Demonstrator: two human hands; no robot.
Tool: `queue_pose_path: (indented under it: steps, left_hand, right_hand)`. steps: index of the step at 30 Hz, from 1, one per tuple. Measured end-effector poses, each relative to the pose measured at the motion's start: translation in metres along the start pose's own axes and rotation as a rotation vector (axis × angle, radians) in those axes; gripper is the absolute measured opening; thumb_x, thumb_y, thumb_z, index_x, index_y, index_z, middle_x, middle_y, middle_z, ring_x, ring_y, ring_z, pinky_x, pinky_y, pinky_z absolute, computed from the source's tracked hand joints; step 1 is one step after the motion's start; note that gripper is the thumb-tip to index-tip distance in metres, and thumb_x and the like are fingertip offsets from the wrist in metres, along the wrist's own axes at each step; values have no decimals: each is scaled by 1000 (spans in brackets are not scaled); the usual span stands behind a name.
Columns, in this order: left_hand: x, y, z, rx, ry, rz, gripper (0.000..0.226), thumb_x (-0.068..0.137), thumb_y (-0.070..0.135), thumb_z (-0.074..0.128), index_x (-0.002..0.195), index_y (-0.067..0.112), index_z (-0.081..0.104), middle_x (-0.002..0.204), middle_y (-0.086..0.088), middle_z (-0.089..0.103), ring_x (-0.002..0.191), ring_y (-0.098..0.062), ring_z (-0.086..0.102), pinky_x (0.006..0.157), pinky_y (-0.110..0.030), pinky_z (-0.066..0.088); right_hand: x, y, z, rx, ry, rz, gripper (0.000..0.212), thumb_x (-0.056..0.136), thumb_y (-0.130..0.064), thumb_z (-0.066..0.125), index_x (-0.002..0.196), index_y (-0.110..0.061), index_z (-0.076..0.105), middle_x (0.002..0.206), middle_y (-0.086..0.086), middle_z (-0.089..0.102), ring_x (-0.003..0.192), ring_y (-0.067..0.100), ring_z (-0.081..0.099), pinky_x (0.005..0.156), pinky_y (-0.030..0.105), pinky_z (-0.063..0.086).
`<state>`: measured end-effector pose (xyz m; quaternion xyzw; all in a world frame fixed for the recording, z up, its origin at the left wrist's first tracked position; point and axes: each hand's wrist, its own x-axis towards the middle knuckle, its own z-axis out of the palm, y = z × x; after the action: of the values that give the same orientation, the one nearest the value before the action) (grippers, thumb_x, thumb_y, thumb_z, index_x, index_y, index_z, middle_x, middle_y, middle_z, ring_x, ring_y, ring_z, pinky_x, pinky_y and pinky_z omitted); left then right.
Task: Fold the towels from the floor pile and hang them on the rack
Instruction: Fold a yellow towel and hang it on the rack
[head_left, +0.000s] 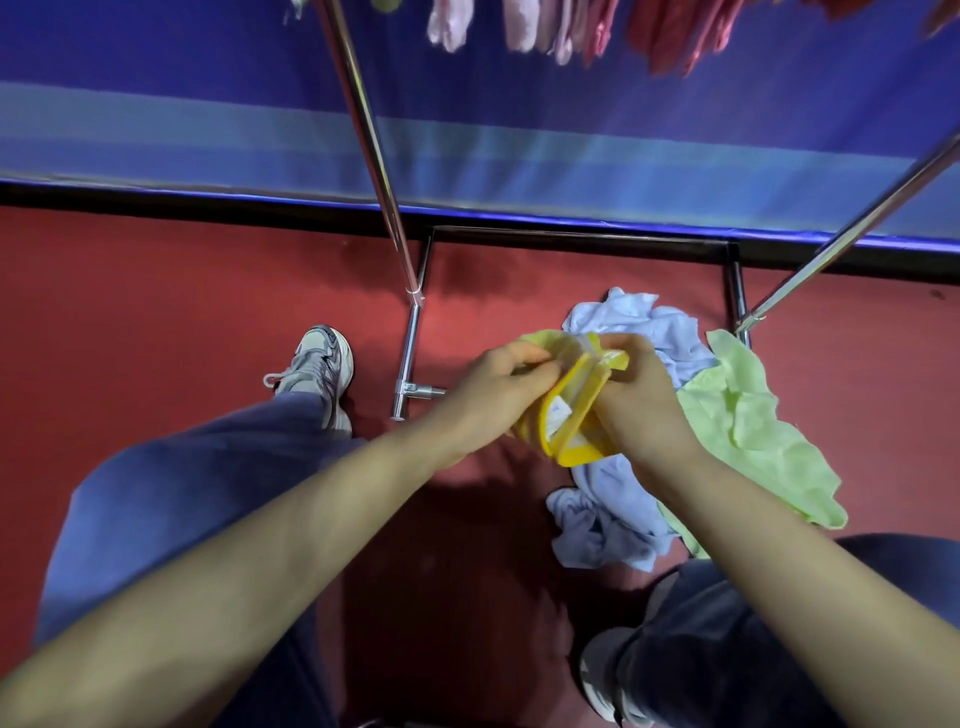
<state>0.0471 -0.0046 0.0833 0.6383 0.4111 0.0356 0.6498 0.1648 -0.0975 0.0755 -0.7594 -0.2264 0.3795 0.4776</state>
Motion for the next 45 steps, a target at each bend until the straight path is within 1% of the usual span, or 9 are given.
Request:
queue_pose_path:
  steps: [3, 5, 8, 13, 24, 31, 37, 40, 45]
  left_hand:
    - [-7, 8, -3, -38, -112, -41, 27, 100, 49, 51, 99, 29, 68, 79, 14, 71, 81, -13, 69, 81, -44, 59]
    - [-10, 14, -7, -59, -156, -66, 33, 100, 53, 47, 105, 29, 69, 87, 12, 74, 89, -16, 72, 83, -43, 59]
    - [-14, 20, -9, -88, -186, -68, 26, 101, 45, 49, 108, 30, 69, 91, 11, 74, 88, -13, 72, 80, -42, 59]
    - [-12, 16, -12, -102, -266, -66, 32, 98, 18, 56, 127, 26, 64, 107, -4, 74, 99, -22, 72, 64, -37, 59]
    - [3, 0, -12, -72, 14, -9, 17, 90, -4, 57, 95, 11, 64, 60, 5, 65, 49, -9, 60, 51, -24, 49]
    - [9, -6, -13, -41, 73, -15, 13, 88, 0, 60, 93, 10, 66, 67, -5, 60, 54, -15, 55, 47, -24, 42]
    - [20, -14, -17, -16, 125, 43, 39, 76, 32, 57, 87, -6, 59, 74, -8, 54, 69, -18, 49, 66, -36, 40]
    - [22, -17, -18, -56, 134, 46, 47, 77, 40, 58, 90, -5, 61, 77, -10, 56, 73, -19, 51, 68, -37, 42]
    - [25, -22, -22, 3, 179, 81, 62, 69, 57, 56, 78, -5, 53, 72, -5, 44, 70, -17, 42, 67, -35, 36]
  right_hand:
    - [0, -1, -2, -26, 34, -105, 50, 87, -2, 57, 118, -39, 50, 104, 8, 69, 87, 18, 65, 78, 35, 54]
    - [-1, -3, -1, -25, 50, -159, 39, 82, -8, 57, 115, -29, 57, 90, 15, 70, 73, 25, 62, 73, 39, 53]
    - [-2, -3, 1, -67, 51, -174, 31, 76, -18, 58, 107, -20, 58, 65, -7, 60, 61, 13, 54, 63, 31, 45]
    - [2, -2, -2, -177, 106, -139, 23, 82, -10, 62, 101, -19, 52, 73, -3, 65, 67, 19, 60, 69, 42, 52]
    - [-1, -6, -5, -331, -118, -246, 31, 67, -31, 62, 97, -32, 55, 81, -2, 68, 78, 26, 65, 76, 49, 54]
    - [1, -6, -11, -480, -4, -365, 26, 67, -28, 57, 88, -27, 71, 123, 5, 59, 115, 17, 56, 87, 31, 46]
    - [-4, -11, -11, -433, -46, -496, 35, 73, -18, 56, 107, -24, 64, 72, -7, 68, 64, 18, 63, 67, 37, 51]
    - [-6, -10, -11, -511, -181, -582, 67, 72, -10, 53, 133, -38, 58, 74, -9, 66, 61, 11, 57, 66, 27, 48]
    - [-2, -5, -12, -552, -254, -603, 50, 74, -12, 52, 114, -31, 75, 79, -19, 62, 69, -4, 55, 68, 10, 39]
